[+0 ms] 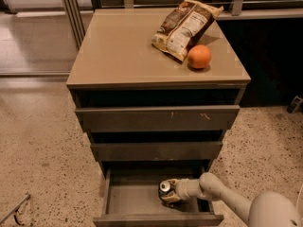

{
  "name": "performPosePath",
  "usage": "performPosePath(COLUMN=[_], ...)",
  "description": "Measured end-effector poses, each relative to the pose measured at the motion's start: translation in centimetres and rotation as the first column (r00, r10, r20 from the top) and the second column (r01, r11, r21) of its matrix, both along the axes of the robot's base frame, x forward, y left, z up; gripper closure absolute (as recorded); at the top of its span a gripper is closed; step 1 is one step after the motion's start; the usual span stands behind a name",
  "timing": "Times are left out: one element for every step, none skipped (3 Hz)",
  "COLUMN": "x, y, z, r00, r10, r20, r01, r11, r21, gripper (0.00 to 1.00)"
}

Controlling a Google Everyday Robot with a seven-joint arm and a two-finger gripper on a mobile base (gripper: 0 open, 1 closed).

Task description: Pick pepsi can from bottom drawer and place on counter

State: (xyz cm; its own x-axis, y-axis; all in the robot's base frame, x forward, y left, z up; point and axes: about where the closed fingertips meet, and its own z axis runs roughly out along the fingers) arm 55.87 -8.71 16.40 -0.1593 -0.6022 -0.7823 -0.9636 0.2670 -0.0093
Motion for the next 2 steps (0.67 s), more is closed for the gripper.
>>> performPosePath(x=[0.0, 0.0], y=[0.0, 0.0], z=[0.0, 0.0], r00=[1.0, 1.0], r10=[0.0, 0.0], r20=[0.0, 0.0], r01=[0.0, 0.0], r11=[1.0, 1.0], r21=[0.0, 0.0], gripper=[0.7, 0.94])
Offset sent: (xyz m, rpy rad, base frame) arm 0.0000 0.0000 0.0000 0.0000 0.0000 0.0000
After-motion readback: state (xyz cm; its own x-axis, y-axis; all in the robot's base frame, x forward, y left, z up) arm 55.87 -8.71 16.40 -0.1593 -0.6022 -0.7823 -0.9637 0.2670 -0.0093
